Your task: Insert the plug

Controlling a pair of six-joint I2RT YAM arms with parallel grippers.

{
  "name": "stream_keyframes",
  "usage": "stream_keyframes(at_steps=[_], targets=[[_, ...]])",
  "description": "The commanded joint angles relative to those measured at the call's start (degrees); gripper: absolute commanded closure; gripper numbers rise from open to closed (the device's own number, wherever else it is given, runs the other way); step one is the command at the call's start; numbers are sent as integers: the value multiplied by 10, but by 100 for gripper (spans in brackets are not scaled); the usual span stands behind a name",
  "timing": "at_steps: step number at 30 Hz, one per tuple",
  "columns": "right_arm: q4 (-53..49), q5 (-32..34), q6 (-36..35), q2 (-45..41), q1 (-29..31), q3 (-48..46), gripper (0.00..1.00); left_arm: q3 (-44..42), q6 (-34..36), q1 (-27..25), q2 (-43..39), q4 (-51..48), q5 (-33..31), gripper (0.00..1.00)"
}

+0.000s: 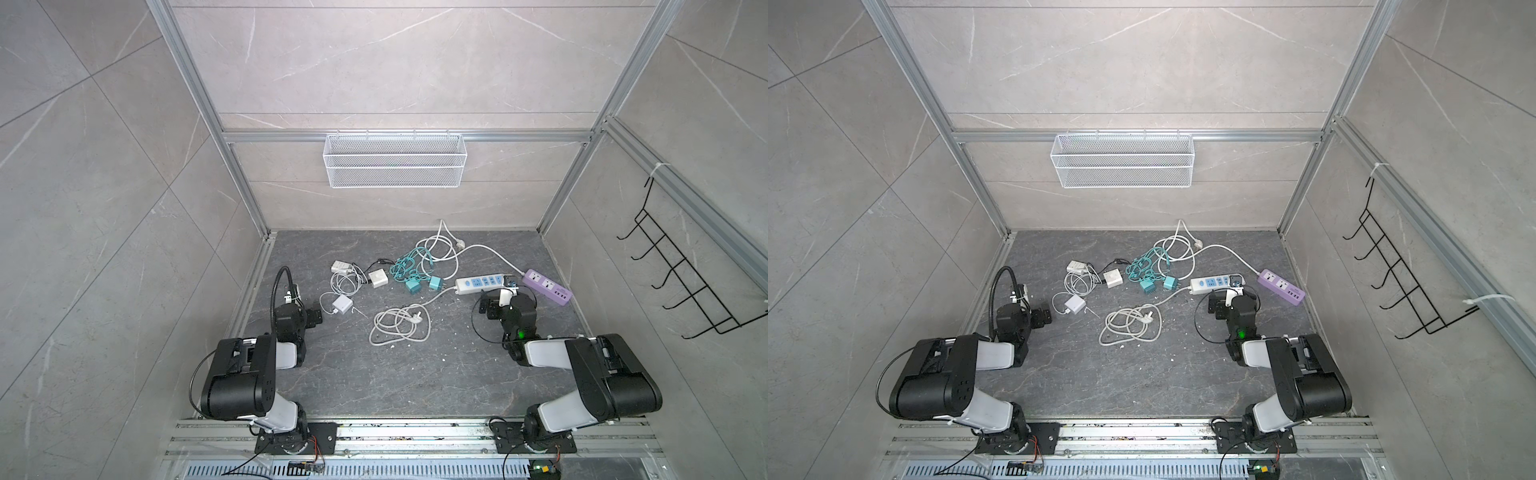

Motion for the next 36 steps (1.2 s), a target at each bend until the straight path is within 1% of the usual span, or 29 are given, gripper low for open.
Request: stream_keyframes(at_steps=[1, 5, 6, 7, 8, 9, 10, 11, 13, 14, 17, 19, 22, 25, 26, 30, 33, 36], targets=[[-1, 8, 12, 1, -1, -5, 1, 16, -9, -1, -14, 11, 3, 0], [0, 8, 12, 0, 0, -6, 1, 18, -6, -2, -14, 8, 6, 0], [1, 14, 11, -1, 0, -5, 1, 25, -3, -3, -18, -12, 7, 0], [-17, 21, 15, -7, 0, 1, 1, 23, -3, -4, -19, -4, 7, 0], [-33, 32, 17, -16, 1, 8, 1, 29, -1, -4, -21, -19, 4, 0], [-95, 52, 28, -34, 1, 32, 1, 35, -2, -4, -27, -33, 12, 0], [-165, 71, 36, -48, 1, 59, 1, 43, 0, -6, -35, -50, 1, 0], [-191, 83, 39, -53, 1, 72, 1, 60, -2, -8, -45, -94, -1, 0], [-194, 78, 36, -62, 0, 73, 1, 103, -18, -8, -56, -187, -22, 0], [-197, 78, 35, -66, 1, 74, 1, 117, -28, -8, -56, -217, -29, 0], [-264, 92, 53, -94, 1, 94, 1, 147, -38, -11, -57, -275, -22, 0], [-303, 96, 69, -116, 1, 109, 1, 165, -46, -17, -69, -312, -32, 0], [-394, 116, 114, -125, 1, 157, 1, 193, -84, -19, -96, -363, -29, 0], [-533, 154, 186, -103, -1, 251, 1, 224, -111, -20, -119, -403, 3, 0], [-563, 160, 203, -92, -2, 274, 1, 235, -122, -19, -121, -420, 8, 0], [-713, 190, 284, -11, -5, 402, 1, 280, -144, -22, -117, -477, 44, 0], [-820, 227, 343, 61, -14, 488, 1, 305, -164, -25, -105, -512, 59, 0], [-878, 207, 392, 117, -39, 542, 2, 315, -174, -33, -94, -522, 68, 0]])
